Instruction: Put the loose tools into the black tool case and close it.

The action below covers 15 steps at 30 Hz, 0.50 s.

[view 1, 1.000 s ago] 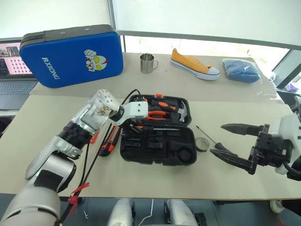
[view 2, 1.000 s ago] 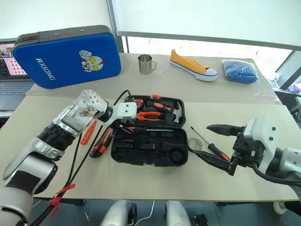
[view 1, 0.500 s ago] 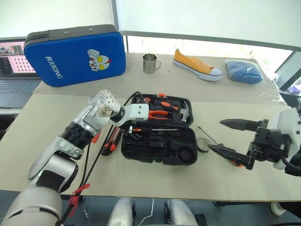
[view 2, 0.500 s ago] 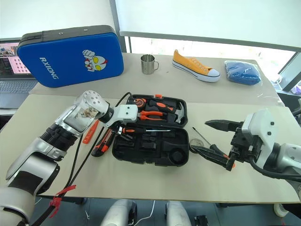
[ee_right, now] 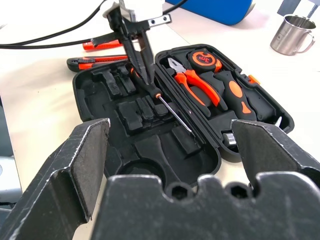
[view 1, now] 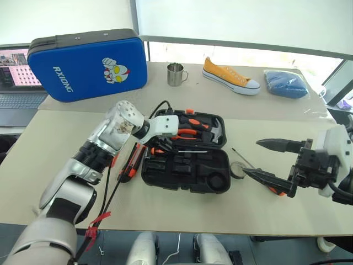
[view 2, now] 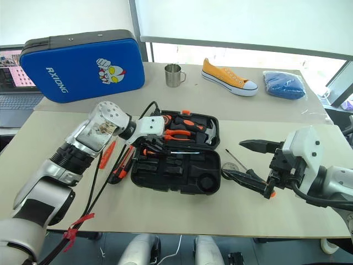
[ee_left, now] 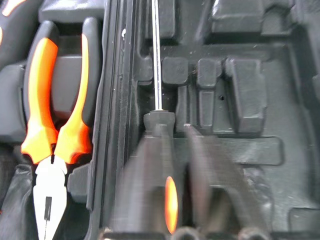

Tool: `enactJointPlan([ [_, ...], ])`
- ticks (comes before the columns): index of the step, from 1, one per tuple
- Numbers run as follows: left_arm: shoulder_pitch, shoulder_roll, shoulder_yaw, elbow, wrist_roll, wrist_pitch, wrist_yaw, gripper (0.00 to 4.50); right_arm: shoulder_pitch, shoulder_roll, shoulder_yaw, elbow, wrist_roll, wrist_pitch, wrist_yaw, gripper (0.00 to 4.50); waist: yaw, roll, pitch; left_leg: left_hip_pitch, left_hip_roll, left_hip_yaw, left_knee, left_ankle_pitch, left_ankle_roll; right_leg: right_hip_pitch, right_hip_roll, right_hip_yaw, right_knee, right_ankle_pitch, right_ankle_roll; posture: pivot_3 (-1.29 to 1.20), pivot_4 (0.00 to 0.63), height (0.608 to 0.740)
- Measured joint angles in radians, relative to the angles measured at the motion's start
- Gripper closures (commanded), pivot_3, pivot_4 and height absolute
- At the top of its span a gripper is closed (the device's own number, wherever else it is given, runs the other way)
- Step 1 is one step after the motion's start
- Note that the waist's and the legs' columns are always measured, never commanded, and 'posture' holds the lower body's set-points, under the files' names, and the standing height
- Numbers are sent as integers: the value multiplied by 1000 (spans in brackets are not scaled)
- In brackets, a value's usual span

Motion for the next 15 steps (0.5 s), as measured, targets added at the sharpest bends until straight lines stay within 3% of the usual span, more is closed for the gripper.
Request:
enactJointPlan([
  [15, -23, -63, -27, 87, 90, -109, 22, 4463, 36, 0, -12, -22, 28, 2, -19, 0, 4, 0, 0, 2, 0, 0, 2, 0, 0, 4, 0, 0, 0, 0, 0, 0, 150, 739],
])
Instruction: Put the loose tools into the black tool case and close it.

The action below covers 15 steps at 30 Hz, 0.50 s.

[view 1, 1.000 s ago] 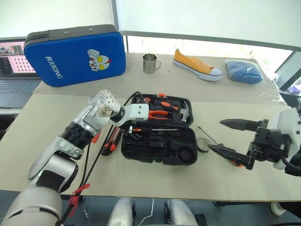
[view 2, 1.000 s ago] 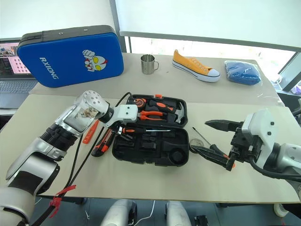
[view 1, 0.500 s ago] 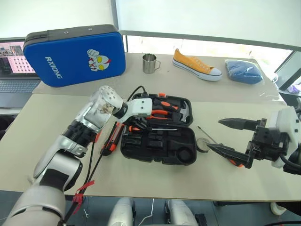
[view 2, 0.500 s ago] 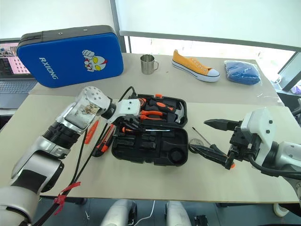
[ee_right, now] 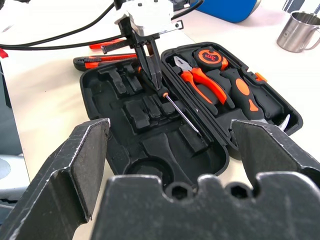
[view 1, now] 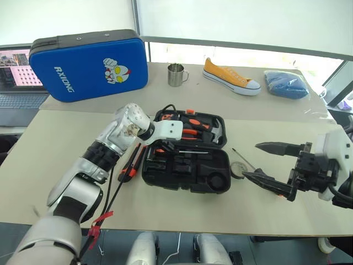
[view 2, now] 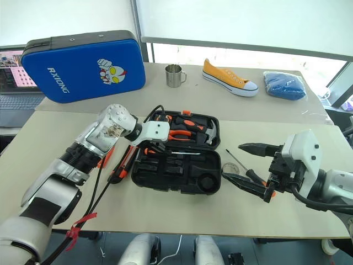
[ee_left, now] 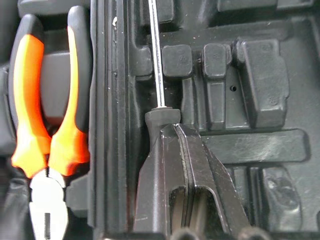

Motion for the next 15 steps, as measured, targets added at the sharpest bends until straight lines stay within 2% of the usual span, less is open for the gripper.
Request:
enactJointPlan([
  [4, -14, -15, -11, 37, 32, -69, 11, 4463, 2, 0, 0, 0, 7, 0, -4, 0, 2, 0, 0, 2, 0, 0, 1, 0, 0, 4, 0, 0, 0, 0, 0, 0, 150, 739],
  [7, -16, -29, -14, 61, 51, -103, 20, 4463, 3, 0, 0, 0, 8, 0, -5, 0, 4, 0, 0, 11, -1, 1, 1, 0, 1, 14, 0, -1, -2, 0, 1, 0, 150, 739],
  [12, -12, -41, 25, 78, 26, -73, 22, 4463, 21, 4, 0, -2, -5, 0, -18, 0, 5, 1, -1, 10, -1, 0, 1, 0, 1, 13, 0, 0, -2, 0, 1, 0, 150, 739],
  [13, 2, -37, 68, 68, -17, -35, 12, 3967, 39, 12, -1, -3, -15, -1, -23, 0, 0, 0, -1, 8, 0, -1, 1, 0, 1, 12, 0, 0, -2, 0, 1, 0, 150, 739],
  [14, 16, -32, 115, 48, -64, -10, -1, 3822, 55, 24, -3, -3, -25, -1, -26, 0, -2, 0, 0, 7, 0, -2, 1, 0, 1, 10, 1, 0, -2, 0, 1, 0, 150, 739],
  [15, 31, -19, 185, 5, -144, 34, -26, 3389, 77, 40, -9, -2, -37, -1, -41, 0, -4, 0, 0, 2, 1, -6, 1, 0, 1, 5, 1, 0, -1, 0, 1, 0, 150, 739],
])
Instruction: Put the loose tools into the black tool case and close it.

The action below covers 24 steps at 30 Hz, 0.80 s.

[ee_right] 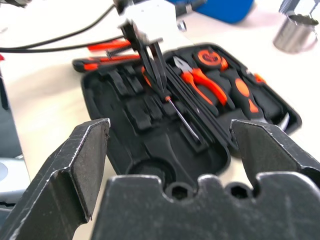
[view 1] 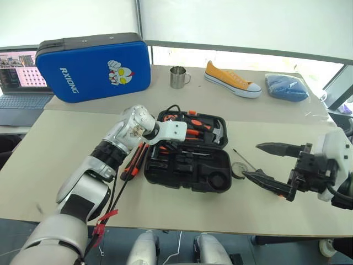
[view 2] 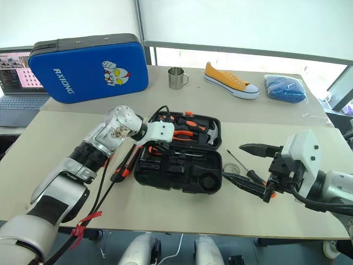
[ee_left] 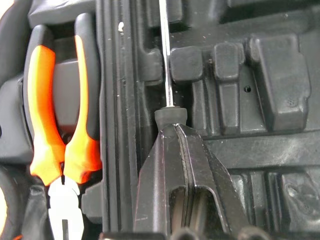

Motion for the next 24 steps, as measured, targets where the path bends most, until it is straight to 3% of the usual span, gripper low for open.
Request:
enactJointPlan([
  [2, 7, 31, 116, -122, -174, 147, -64, 2672, 57, 32, -36, 0, -14, 0, -15, 0, -3, 0, 0, -9, 0, -1, 1, 0, 0, -11, 0, 1, 2, 0, 0, 0, 150, 739],
  [5, 9, 132, 251, -304, -394, 392, -134, 1550, 201, 88, -128, 5, -25, 4, -17, 0, -3, 2, -1, -9, 0, -3, 1, 0, 0, -10, 0, -1, 3, 0, 0, 0, 150, 739],
  [9, 28, 172, 304, -432, -503, 496, -124, 89, 372, 129, -251, 37, -61, 7, 30, 0, 7, 8, -5, -7, -3, -3, 2, -1, 2, -5, -3, 1, 0, -1, 3, 0, 150, 739],
  [13, 41, 170, 302, -471, -551, 527, -94, 89, 494, 136, -375, 106, -94, 0, 104, 0, 5, 7, -4, 0, -3, -3, 3, 0, 2, 4, -1, 1, -1, -2, 3, 0, 150, 739],
  [16, 41, 168, 302, -496, -581, 530, -71, 89, 515, 122, -388, 148, -127, -12, 148, 0, -7, 7, -4, 8, -2, -3, -1, -1, 2, 9, 0, 1, -3, -3, 1, 0, 150, 739],
  [20, 49, 174, 284, -545, -597, 528, -50, 89, 396, 36, -291, 213, -173, -22, 150, 0, -29, 7, -4, 10, -2, -3, -4, 0, 2, 9, 1, 3, -3, -3, 0, 0, 150, 739],
  [24, 82, 204, 252, -586, -591, 508, -41, 89, 219, -5, -94, 293, -225, -30, 127, 0, -26, 9, -4, 10, -2, -3, -6, 0, 2, 9, 1, 2, -2, -4, -1, 0, 150, 739],
])
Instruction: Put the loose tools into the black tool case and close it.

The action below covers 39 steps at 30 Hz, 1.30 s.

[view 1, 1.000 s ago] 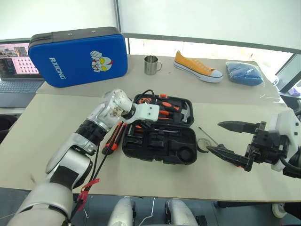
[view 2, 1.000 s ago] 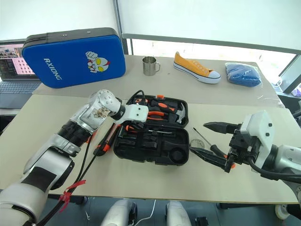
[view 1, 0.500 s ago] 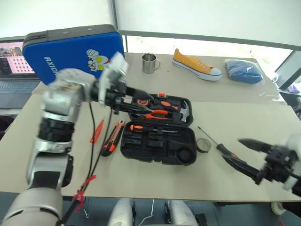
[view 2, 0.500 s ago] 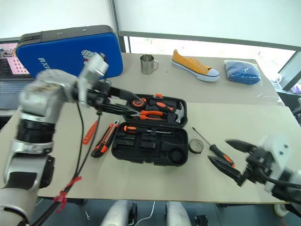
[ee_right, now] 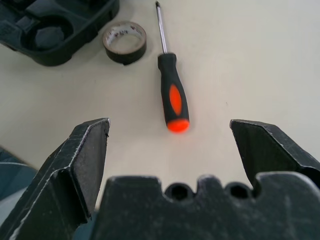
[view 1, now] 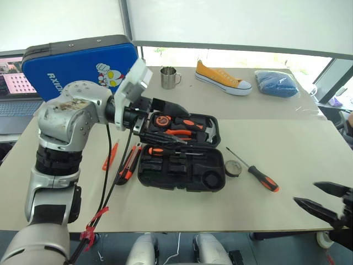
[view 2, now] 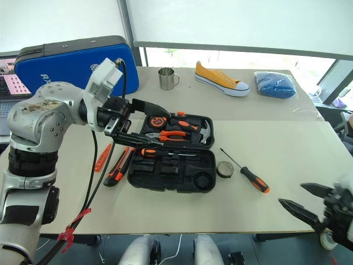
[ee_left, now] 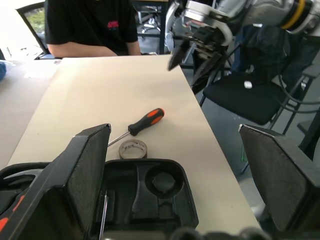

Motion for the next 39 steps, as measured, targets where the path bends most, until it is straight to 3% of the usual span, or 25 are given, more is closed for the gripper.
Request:
enactJointPlan([
  [8, 23, 49, -3, -45, 8, -15, 36, 89, -247, 26, 344, 197, -155, -56, -51, 0, 10, 0, 0, -2, -1, 0, 1, 0, 0, -1, -2, 0, -1, 0, 1, 0, 150, 739],
  [11, 36, 62, -2, -60, 8, -14, 52, 0, -281, 45, 405, 253, -196, -80, -61, 719, 12, 0, 0, -2, -1, 0, 1, 0, 0, -1, -1, 0, -1, 0, 1, 0, 150, 739],
  [19, 43, 75, -2, -63, 10, -27, 91, 0, -294, 66, 419, 293, -241, -152, -62, 3446, 8, 0, 0, -1, -1, 0, 1, 0, 0, 0, -1, 0, -1, 0, 1, 0, 150, 739],
  [27, 84, 119, 6, -88, 3, -27, 100, 0, -275, 70, 370, 315, -213, -172, -25, 3444, 9, 0, 1, -1, -1, 0, 1, 0, 0, 0, -1, 0, -1, 0, 1, 0, 150, 739],
  [32, 146, 201, 37, -115, -10, -27, 84, 0, -456, -56, 289, 326, -117, -157, 96, 3444, -8, 6, 5, 0, 0, 2, 0, 0, 0, -1, 0, 2, 0, 1, 1, 0, 150, 739],
  [35, 196, 259, 74, -147, -25, -26, 80, 0, -665, -90, 363, 287, -62, -133, 182, 3444, -17, 5, 5, 1, 2, 0, -2, 0, 0, -1, 2, 0, 0, -1, -1, 0, 150, 739],
  [39, 295, 334, 126, -192, -39, -22, 78, 0, -870, -30, 615, 254, -89, -127, 273, 3444, -16, 3, 6, -1, 3, 0, -2, 0, 0, -4, 2, 0, 0, -1, -2, 0, 150, 739],
])
